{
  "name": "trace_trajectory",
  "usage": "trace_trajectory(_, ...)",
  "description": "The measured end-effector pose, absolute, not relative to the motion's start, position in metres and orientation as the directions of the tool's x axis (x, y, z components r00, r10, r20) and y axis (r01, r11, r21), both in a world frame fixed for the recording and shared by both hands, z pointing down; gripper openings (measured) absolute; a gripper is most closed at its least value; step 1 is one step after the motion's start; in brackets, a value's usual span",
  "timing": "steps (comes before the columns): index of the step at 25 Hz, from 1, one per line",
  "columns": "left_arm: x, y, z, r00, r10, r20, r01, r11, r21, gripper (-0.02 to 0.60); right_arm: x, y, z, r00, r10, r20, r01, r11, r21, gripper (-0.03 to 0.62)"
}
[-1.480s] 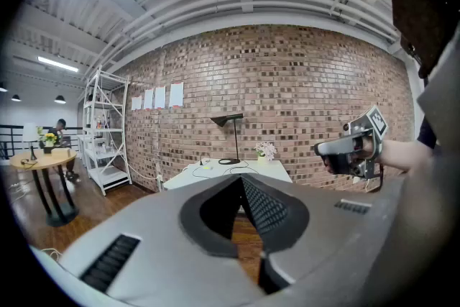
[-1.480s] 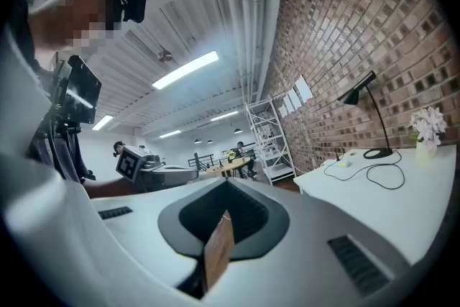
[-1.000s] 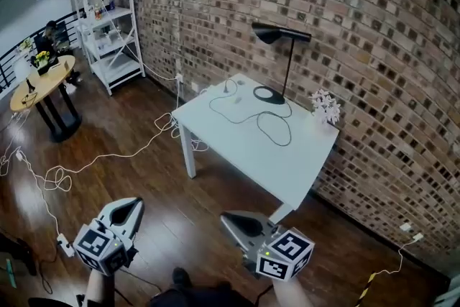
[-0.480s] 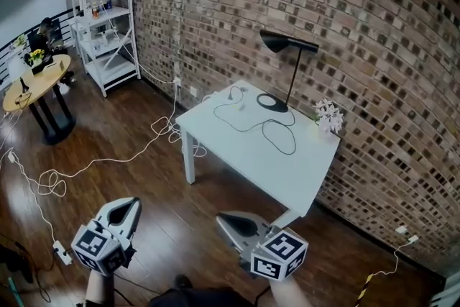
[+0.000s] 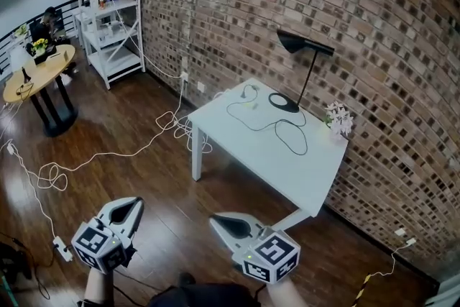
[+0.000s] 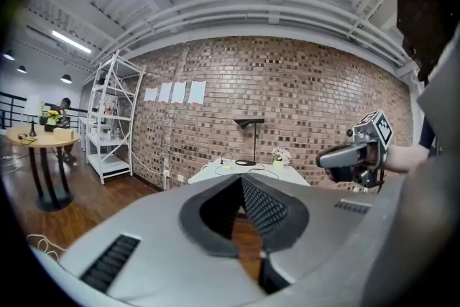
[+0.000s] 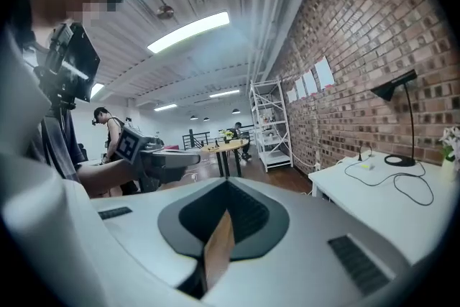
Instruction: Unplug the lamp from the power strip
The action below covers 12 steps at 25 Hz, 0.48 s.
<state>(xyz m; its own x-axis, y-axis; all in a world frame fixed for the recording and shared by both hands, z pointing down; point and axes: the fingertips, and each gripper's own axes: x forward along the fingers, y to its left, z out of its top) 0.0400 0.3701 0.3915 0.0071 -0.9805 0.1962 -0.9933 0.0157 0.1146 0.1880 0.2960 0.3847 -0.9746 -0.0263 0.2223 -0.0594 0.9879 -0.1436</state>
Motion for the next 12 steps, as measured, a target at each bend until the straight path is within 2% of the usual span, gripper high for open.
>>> trace_trajectory(8,0.021,0.38,0.404,0.001,-0.982,0.187,-0.986,0.03,0.163,-0.002,0.175,0.303,0.393,-0.967,-0.034,0.253,-0.079,0.982,-0.173,0.006)
trace_trajectory(12,0.02,0.379,0.41,-0.003,-0.978,0.208,-0.99,0.032,0.139,-0.002,0.17,0.306,0.397,-0.963,-0.007,0.269,-0.053,0.985,-0.165,0.006)
